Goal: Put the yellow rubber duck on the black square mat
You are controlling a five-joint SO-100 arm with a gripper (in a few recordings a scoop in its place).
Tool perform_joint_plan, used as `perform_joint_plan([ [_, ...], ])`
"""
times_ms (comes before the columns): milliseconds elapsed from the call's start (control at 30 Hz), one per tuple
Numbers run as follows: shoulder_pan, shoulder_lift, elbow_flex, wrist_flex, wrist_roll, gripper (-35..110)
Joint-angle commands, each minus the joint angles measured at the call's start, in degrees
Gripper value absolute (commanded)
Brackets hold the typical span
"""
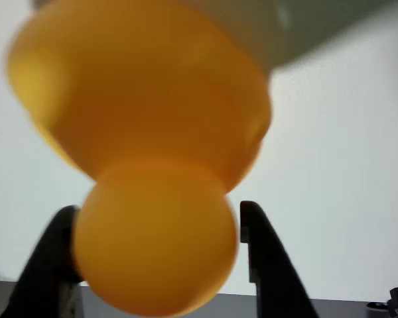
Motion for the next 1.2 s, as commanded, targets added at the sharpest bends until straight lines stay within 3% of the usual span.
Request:
perform_joint_plan([
  [0, -1.2, 1.7, -0.8, 0.3, -0.3, 22],
  [1167, -1.2, 2.5, -1.5, 0.2, 2.0, 13],
])
